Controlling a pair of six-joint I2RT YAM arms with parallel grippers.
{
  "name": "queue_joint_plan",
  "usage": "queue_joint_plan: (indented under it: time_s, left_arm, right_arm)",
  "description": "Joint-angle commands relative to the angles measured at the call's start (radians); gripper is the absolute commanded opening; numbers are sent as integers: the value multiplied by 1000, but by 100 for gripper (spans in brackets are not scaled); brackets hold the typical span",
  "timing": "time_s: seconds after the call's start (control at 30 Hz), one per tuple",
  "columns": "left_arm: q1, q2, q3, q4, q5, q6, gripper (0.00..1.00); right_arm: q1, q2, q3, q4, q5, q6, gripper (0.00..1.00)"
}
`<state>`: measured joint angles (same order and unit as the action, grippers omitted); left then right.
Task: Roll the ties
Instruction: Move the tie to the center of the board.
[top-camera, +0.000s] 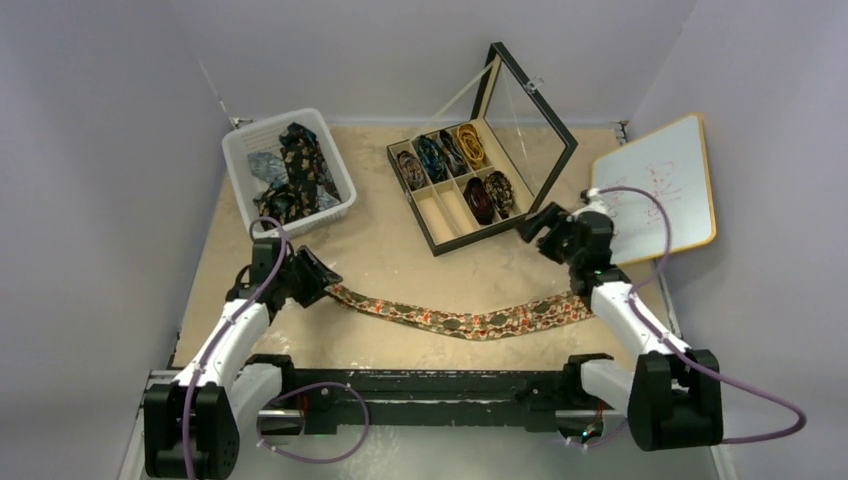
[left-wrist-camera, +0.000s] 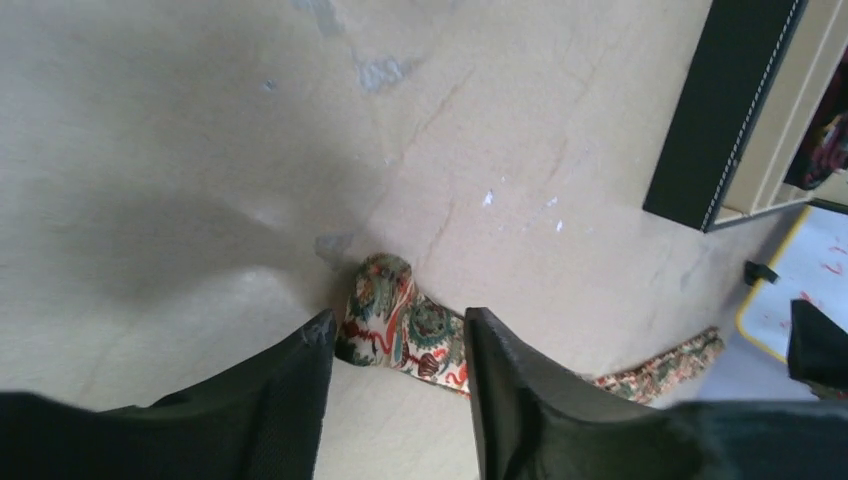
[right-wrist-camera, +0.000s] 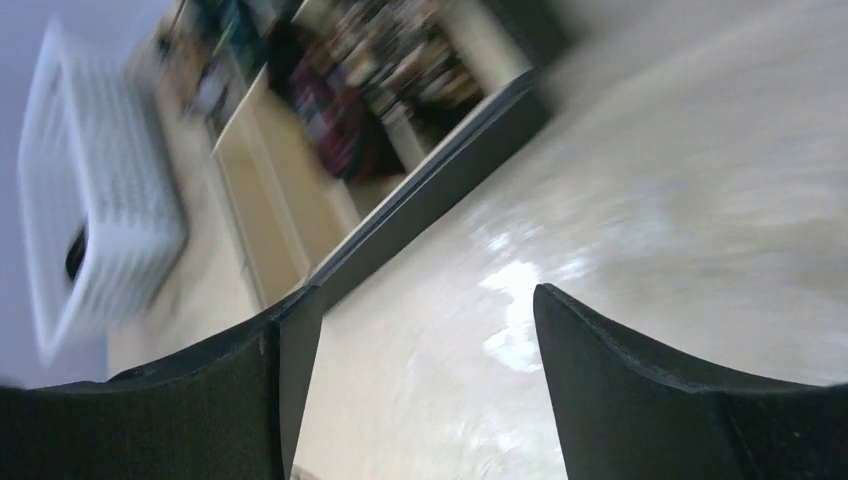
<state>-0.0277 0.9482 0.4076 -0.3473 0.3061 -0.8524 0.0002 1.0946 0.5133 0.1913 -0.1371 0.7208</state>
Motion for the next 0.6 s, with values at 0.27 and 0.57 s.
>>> queue_joint_plan:
  time_s: [0.27, 0.57]
  left_arm:
    - [5, -16, 80, -124, -203, 35, 56]
    - [10, -32, 106, -121, -174, 59, 57]
  right_arm:
    - [723, -53, -167, 488, -106, -252, 83]
    - [1037, 436, 124, 524, 1, -690, 91]
